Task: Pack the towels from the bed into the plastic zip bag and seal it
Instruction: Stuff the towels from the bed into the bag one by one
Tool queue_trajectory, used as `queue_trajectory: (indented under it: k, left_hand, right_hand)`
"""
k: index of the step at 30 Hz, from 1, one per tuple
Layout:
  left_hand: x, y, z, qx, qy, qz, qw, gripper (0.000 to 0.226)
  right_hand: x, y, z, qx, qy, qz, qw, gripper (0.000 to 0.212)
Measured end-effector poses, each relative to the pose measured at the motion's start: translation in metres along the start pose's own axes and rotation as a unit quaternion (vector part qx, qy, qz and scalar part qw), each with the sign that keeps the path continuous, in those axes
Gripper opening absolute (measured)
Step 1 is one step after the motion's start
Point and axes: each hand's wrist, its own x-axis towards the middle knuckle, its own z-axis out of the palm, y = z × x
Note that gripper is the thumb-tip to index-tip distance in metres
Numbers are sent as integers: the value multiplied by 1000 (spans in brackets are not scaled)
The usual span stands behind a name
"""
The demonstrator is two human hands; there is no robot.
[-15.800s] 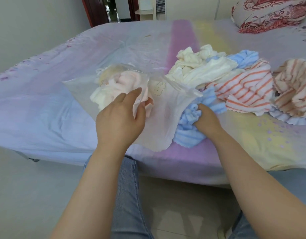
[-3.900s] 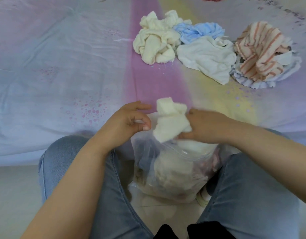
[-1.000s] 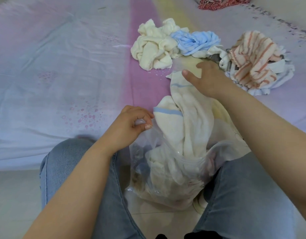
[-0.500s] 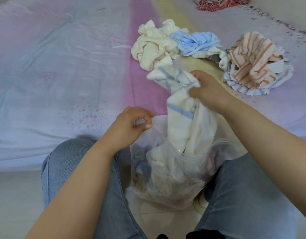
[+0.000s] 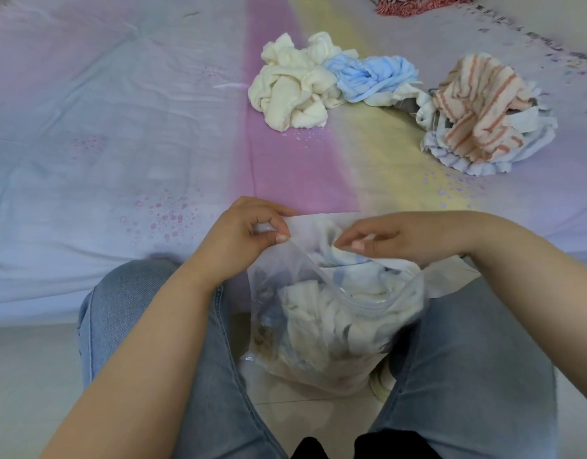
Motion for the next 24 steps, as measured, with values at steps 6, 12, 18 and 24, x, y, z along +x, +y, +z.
queue_trajectory:
  k: [6,12,18,24]
  left_hand:
    - [0,0,1,6,-3,2,1000,19]
    - [-1,0,2,24,-17,-3,1000,17]
    - [6,-6,6,76,-10,18,997,17]
    - [10,1,23,241,17,96,966,23]
  right_hand:
    - [43,4,32,-44,-204,86,974,31]
    - [75,27,69,-81,-298,124,943,39]
    - [39,28,8,76,-84,71,991,19]
    - [34,66,-31,267,454,13,850,27]
